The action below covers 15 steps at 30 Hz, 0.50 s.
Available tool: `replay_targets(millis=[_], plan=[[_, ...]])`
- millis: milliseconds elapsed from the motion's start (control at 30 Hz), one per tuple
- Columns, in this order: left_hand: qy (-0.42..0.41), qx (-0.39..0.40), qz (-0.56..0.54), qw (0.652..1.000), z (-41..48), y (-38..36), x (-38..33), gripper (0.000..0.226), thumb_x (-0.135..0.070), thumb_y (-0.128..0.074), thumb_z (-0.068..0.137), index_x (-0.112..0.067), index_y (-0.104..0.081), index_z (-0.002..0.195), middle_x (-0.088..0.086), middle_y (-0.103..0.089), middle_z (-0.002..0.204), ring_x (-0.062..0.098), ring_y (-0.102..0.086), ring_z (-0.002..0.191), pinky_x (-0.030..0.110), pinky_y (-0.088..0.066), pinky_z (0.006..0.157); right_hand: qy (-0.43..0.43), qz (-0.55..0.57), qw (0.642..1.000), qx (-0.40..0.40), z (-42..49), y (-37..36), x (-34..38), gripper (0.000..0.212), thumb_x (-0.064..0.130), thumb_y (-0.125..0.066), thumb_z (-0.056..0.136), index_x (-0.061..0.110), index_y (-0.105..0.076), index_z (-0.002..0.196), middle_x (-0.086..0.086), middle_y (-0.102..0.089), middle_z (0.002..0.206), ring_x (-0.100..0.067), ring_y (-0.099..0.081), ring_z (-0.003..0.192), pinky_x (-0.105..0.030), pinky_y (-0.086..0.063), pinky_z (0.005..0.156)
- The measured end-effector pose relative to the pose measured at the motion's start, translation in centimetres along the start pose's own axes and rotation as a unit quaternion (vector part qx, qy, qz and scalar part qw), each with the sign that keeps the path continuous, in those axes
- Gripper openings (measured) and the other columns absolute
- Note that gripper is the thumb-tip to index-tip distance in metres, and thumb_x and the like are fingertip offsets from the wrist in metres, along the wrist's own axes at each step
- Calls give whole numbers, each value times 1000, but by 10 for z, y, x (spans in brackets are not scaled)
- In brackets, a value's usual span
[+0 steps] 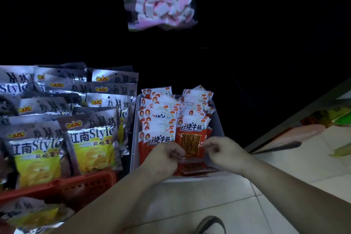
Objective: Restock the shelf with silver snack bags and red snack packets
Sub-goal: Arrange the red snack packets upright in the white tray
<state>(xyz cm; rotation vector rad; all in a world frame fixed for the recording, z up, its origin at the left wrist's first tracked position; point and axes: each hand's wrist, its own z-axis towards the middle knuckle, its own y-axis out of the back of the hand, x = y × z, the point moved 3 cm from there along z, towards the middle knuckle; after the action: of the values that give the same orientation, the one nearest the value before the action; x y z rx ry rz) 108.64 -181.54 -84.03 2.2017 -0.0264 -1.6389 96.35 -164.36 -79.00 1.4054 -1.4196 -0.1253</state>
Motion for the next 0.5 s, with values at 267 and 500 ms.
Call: replay_targets(millis=[267,500], plan=[[31,-55,0,998,6,13,-8,39,1,-56,94,-33,-74,88,-11,-74,94,5,-69,86,15,-54,74,19,-203,977,-58,62,21,36,71,39,-76,89,30,-42,151,3,-48,152,-20,-52,134,-35,-50,104],[57,-13,12,998,5,12,-1,36,-5,-52,96,-35,-70,94,-3,-73,86,4,-63,58,23,-51,54,68,-271,948,-155,74,12,27,17,31,-68,96,30,-51,94,9,-51,99,-20,-56,104,-33,-44,72]])
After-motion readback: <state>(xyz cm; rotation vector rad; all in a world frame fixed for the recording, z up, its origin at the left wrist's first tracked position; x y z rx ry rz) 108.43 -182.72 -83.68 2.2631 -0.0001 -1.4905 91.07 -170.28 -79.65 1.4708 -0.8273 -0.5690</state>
